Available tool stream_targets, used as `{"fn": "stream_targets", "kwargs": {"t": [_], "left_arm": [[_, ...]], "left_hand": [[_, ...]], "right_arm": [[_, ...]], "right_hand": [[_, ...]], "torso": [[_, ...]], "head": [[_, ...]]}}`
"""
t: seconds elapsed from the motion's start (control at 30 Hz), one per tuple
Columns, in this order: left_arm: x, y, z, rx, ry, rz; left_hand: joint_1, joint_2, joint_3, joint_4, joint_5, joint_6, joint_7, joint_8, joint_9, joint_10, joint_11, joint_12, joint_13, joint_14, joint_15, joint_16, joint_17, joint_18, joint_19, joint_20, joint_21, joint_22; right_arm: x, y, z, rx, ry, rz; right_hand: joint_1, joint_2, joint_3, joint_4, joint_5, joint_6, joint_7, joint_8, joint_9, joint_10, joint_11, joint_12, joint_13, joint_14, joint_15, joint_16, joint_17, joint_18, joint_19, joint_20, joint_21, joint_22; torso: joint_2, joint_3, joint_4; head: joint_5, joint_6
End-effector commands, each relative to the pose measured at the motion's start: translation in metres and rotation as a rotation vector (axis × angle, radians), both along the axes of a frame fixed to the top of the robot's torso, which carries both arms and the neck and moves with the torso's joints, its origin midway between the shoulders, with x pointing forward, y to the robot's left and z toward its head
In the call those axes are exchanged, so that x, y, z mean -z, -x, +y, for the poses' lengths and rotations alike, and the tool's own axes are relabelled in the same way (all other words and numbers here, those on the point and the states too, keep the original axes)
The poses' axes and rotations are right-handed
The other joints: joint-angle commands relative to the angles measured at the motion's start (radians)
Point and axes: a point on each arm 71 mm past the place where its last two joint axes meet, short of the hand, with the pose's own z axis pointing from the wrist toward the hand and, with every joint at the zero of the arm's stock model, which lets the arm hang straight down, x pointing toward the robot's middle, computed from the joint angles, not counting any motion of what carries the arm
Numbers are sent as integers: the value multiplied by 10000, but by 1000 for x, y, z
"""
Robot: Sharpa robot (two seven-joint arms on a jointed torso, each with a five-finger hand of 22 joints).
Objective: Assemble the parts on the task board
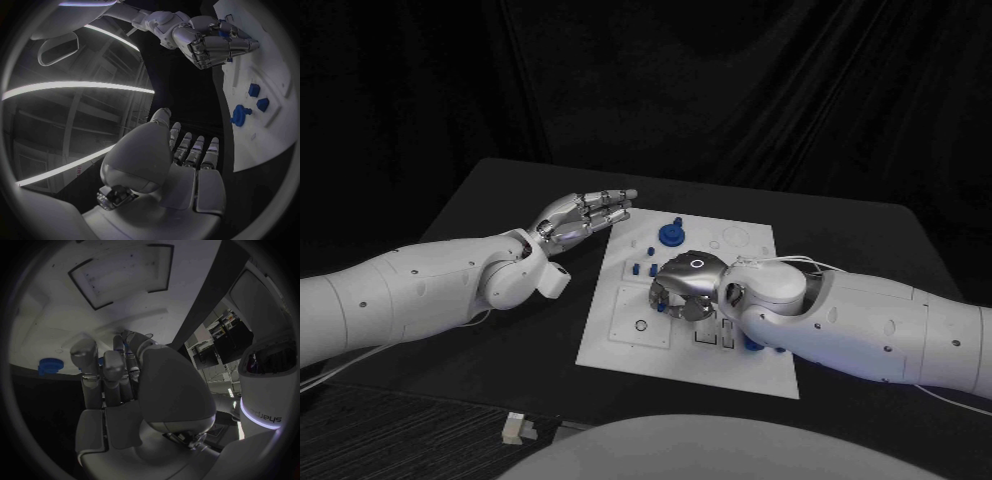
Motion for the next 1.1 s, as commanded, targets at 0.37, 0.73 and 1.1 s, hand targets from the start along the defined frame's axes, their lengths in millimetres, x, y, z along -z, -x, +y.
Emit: {"fn": "stream_targets", "kwargs": {"t": [0.37,0.73,1.1], "left_arm": [[-9,1,0,70,983,-923],[-8,1,1,83,980,-896],[-7,1,0,110,986,-868]], "left_hand": [[4,21,71,19,51,-45,16,28,-5,2,45,44,7,28,58,52,15,-192,-1,1,19,-19],[4,28,86,19,56,-49,23,27,-6,-5,47,41,6,24,69,54,14,-205,-1,1,18,-23],[5,40,115,18,68,-49,43,29,-5,-15,42,40,5,29,85,65,16,-224,13,0,22,-9]], "right_arm": [[8,-1,-7,447,638,203],[-1,-5,-27,848,155,-221],[-34,-29,-75,2069,-284,-620]], "right_hand": [[-468,-293,-41,12,-287,-2369,-697,-487,-586,-2477,435,-768,-197,-815,106,-634,-809,395,-801,142,-1621,645],[-122,-326,-1204,463,-693,-4288,-1200,-474,-1398,-5167,564,-712,-500,-1554,246,-967,-1526,561,-1375,310,-3129,400],[-445,-999,-2153,2480,-1323,-3050,-1280,-81,-1441,-5178,531,309,-500,-1228,245,-508,-1320,477,-883,299,-2790,534]], "torso": [[0,-1,0],[-1,0,0],[0,0,0]], "head": [[19,0],[62,0],[69,0]]}}
